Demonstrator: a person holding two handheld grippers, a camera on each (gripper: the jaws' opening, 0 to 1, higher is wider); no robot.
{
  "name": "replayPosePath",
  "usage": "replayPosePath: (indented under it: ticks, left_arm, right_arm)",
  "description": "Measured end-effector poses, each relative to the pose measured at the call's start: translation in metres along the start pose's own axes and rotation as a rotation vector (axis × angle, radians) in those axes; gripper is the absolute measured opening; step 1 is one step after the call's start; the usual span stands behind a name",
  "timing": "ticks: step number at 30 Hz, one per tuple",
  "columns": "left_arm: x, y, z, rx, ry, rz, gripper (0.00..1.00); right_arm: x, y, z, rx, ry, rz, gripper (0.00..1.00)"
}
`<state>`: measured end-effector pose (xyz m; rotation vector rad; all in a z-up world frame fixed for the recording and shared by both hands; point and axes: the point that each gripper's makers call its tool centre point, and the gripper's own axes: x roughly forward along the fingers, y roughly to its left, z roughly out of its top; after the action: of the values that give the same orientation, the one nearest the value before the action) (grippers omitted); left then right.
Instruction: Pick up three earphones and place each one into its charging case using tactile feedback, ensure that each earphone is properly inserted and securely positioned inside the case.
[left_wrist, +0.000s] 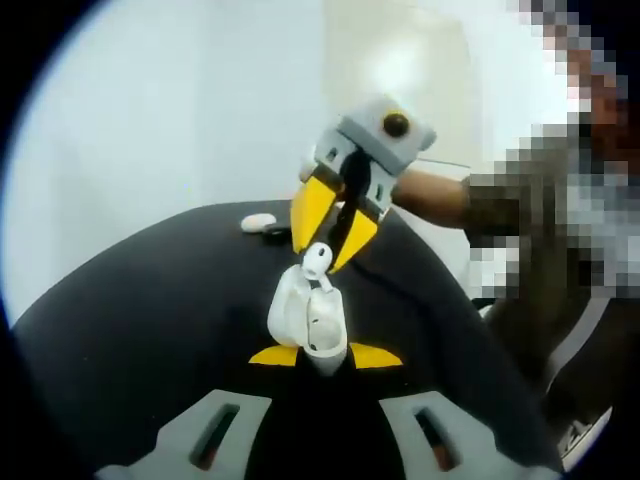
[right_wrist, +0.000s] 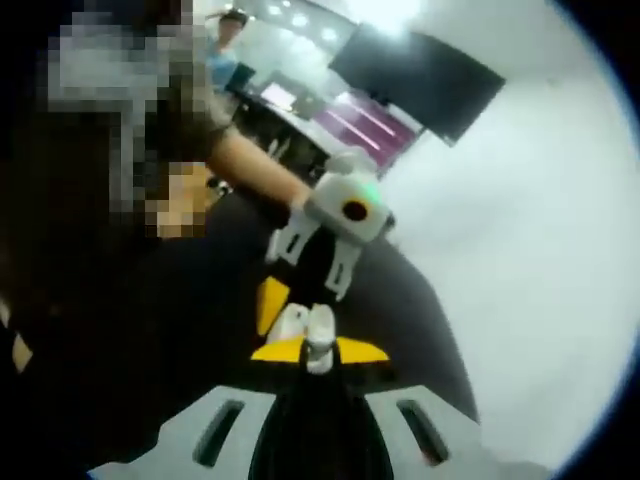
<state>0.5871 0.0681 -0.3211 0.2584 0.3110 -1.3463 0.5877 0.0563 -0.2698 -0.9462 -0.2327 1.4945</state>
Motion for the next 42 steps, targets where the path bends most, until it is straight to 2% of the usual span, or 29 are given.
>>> replayPosePath:
  ticks: [6,18,24,27,29,32,35,38,42]
  left_arm:
    - [0.000,0.000,0.000,-0.001,-0.001,-0.001,0.14]
    - [0.000,-0.001,0.000,-0.001,-0.001,-0.001,0.14]
    - [-0.001,-0.001,0.000,0.002,-0.001,0.001,0.14]
    - [0.000,-0.001,0.000,0.002,-0.001,0.001,0.14]
    - [0.000,-0.001,0.000,0.002,0.000,0.001,0.14]
    - [0.000,-0.002,0.000,0.004,-0.001,0.001,0.14]
    - [0.000,-0.001,0.000,0.002,-0.001,0.001,0.14]
    - [0.000,-0.001,0.000,0.001,-0.001,0.000,0.14]
    - [0.000,-0.001,0.000,0.001,-0.001,0.001,0.14]
  right_arm:
    - [0.002,0.007,-0.004,-0.024,0.014,0.038,0.12]
    - [0.003,0.011,0.000,-0.064,0.025,0.049,0.12]
    - [0.003,0.013,0.002,-0.057,0.018,0.051,0.12]
    - [0.006,0.018,0.003,-0.062,0.015,0.072,0.12]
    - [0.008,0.022,0.000,-0.066,0.035,0.091,0.10]
    - [0.006,0.019,0.003,-0.044,0.012,0.083,0.05]
    - [0.003,0.015,0.002,-0.039,0.021,0.064,0.08]
    - [-0.001,0.011,0.000,0.067,-0.002,0.038,0.13]
    - [-0.010,-0.010,-0.017,0.261,-0.056,-0.065,0.15]
